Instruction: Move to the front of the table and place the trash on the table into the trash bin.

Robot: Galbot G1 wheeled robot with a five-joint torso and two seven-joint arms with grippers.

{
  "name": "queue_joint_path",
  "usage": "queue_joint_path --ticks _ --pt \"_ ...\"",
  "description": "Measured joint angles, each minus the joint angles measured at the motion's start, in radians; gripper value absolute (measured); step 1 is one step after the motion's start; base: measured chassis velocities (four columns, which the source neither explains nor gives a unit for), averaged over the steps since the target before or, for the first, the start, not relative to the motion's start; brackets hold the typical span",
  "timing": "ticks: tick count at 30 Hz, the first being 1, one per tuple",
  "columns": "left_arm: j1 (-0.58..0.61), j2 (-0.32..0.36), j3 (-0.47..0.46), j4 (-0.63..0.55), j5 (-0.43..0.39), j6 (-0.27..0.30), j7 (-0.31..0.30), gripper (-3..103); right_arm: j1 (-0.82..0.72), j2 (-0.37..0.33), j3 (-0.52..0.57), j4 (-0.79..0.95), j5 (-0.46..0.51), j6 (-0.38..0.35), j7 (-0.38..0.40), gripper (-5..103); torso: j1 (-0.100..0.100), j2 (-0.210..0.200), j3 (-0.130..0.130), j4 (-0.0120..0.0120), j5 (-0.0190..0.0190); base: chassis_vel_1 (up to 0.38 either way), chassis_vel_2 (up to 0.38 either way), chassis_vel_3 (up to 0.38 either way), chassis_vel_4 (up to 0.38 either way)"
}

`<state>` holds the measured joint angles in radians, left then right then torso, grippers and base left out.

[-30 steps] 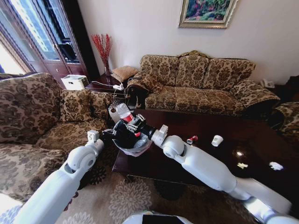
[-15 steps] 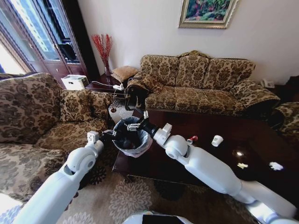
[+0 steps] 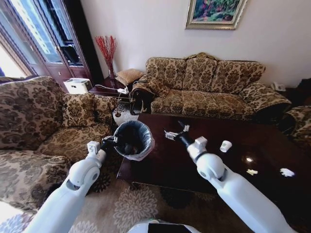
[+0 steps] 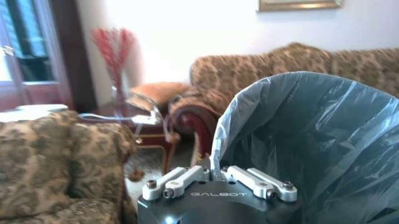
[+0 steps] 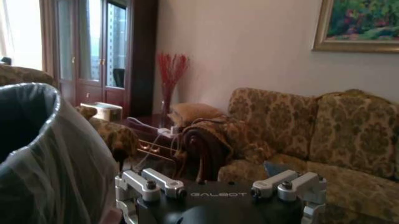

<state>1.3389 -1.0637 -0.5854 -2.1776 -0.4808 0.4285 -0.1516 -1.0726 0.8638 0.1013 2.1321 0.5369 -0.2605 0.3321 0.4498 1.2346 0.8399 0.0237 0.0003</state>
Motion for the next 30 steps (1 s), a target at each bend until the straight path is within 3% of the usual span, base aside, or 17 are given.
queue_joint_path --ticks 3,8,19,30 --pt "0.025 -0.063 -0.006 -0.01 0.078 -0.028 0.008 3 -0.078 0.018 0.051 0.013 -0.032 -0.032 0.023 100 0.0 0.0 0.0 0.0005 -0.0003 0.0 0.0 0.0 0.0" --pt "0.043 -0.096 -0.004 -0.019 0.122 -0.047 0.024 3 -0.154 0.041 0.117 0.021 -0.06 -0.043 0.02 100 0.0 0.0 0.0 -0.0005 -0.0001 0.0 0.0 0.0 0.0" --pt "0.052 -0.098 0.006 -0.024 0.132 -0.054 0.028 3 -0.232 0.079 0.175 0.029 -0.1 -0.034 0.003 100 0.0 0.0 0.0 0.0 -0.0003 -0.008 -0.016 0.005 0.006" --pt "0.067 -0.108 0.011 -0.041 0.13 -0.054 0.027 3 -0.338 0.093 0.312 0.005 -0.109 0.011 -0.066 100 0.0 0.0 0.0 -0.0004 -0.0001 -0.136 -0.127 0.027 0.021"
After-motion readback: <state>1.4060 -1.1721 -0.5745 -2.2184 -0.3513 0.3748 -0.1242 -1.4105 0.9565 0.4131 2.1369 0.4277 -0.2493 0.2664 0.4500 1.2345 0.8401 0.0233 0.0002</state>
